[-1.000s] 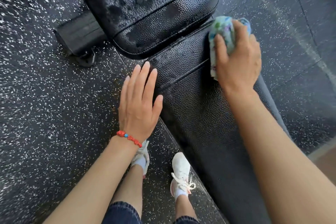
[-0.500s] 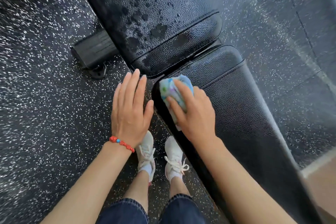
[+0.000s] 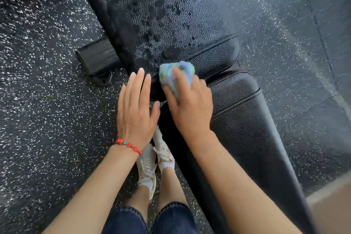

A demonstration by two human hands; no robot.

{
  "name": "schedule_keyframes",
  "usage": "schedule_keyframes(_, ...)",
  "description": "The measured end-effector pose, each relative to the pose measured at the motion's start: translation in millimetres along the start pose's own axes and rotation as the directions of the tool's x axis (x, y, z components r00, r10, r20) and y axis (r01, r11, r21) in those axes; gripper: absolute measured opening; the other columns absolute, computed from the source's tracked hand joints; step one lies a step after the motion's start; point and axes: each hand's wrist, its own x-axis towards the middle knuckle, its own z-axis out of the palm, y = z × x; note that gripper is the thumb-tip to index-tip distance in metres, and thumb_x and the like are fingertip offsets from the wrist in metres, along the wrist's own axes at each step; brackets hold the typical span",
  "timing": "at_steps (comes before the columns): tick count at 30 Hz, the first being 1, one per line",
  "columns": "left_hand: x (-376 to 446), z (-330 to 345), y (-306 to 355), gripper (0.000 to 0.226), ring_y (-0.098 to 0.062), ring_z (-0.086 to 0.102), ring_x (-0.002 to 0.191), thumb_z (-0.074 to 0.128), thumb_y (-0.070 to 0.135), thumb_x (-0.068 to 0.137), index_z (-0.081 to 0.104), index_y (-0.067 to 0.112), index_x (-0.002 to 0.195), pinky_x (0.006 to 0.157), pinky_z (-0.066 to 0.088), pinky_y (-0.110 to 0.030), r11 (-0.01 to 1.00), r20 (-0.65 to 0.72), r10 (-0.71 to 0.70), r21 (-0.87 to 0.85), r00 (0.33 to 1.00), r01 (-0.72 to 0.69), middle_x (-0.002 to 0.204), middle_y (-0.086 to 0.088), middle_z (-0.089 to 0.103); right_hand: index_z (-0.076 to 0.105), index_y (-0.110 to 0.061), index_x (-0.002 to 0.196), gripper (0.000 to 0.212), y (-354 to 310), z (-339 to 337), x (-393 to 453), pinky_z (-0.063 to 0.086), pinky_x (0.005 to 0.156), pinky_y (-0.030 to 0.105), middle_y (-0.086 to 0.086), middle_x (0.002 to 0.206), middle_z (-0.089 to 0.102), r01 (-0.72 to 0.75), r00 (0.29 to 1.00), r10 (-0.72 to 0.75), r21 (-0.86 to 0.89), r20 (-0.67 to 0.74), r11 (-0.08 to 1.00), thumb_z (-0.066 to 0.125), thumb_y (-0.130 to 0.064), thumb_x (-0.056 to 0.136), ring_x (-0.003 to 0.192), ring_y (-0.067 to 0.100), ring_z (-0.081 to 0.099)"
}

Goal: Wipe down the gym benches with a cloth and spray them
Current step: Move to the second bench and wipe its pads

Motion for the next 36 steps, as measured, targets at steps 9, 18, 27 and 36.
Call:
schedule_keyframes(9, 1, -4, -7, 0.052, -0.028, 0.025, 0.138, 0.038, 0.022, 0.092, 0.035, 0.000, 0.139, 0.112, 0.022, -0.048, 0.999, 0.051, 0.019, 0.032, 0.999, -0.021, 0.148, -0.016, 0.031, 0.059, -0.010, 0.117, 0.040, 45, -16, 29, 0.040, 0.060, 0.039, 0.020, 0.081, 0.058, -0.051, 0.994, 0.049, -0.014, -0.093, 0.999, 0.053, -0.037, 0.088, 0.070, 0.035, 0.053)
schedule_keyframes(18, 2, -3, -3, 0.051, -0.029, 0.025, 0.137, 0.039, 0.022, 0.092, 0.036, -0.001, 0.138, 0.112, 0.022, -0.047, 0.999, 0.038, -0.003, 0.032, 0.999, 0.002, 0.147, -0.016, 0.032, 0.058, -0.007, 0.117, 0.039, 35, -12, 32, 0.041, 0.062, 0.039, 0.022, 0.085, 0.058, -0.202, 0.972, 0.212, 0.094, -0.104, 0.975, 0.058, -0.031, 0.086, 0.073, 0.035, 0.054)
schedule_keyframes(27, 23, -13, 3, 0.050, -0.032, 0.027, 0.136, 0.038, 0.022, 0.093, 0.038, -0.004, 0.136, 0.112, 0.023, -0.049, 0.998, -0.009, -0.055, 0.028, 0.998, 0.055, 0.145, -0.020, 0.033, 0.055, -0.011, 0.119, 0.040, 54, -33, 70, 0.039, 0.065, 0.035, 0.020, 0.089, 0.060, -0.131, 0.983, 0.146, 0.132, -0.112, 0.983, 0.053, -0.035, 0.088, 0.076, 0.033, 0.054)
schedule_keyframes(36, 66, -15, -20, 0.052, -0.034, 0.026, 0.136, 0.040, 0.020, 0.091, 0.036, -0.003, 0.137, 0.109, 0.027, -0.054, 0.993, -0.030, -0.111, 0.034, 0.993, 0.112, 0.147, -0.021, 0.031, 0.062, -0.009, 0.111, 0.034, -15, 5, 65, 0.042, 0.057, 0.036, 0.019, 0.081, 0.060, -0.093, 0.995, 0.096, 0.063, -0.040, 0.994, 0.066, -0.029, 0.083, 0.066, 0.034, 0.054)
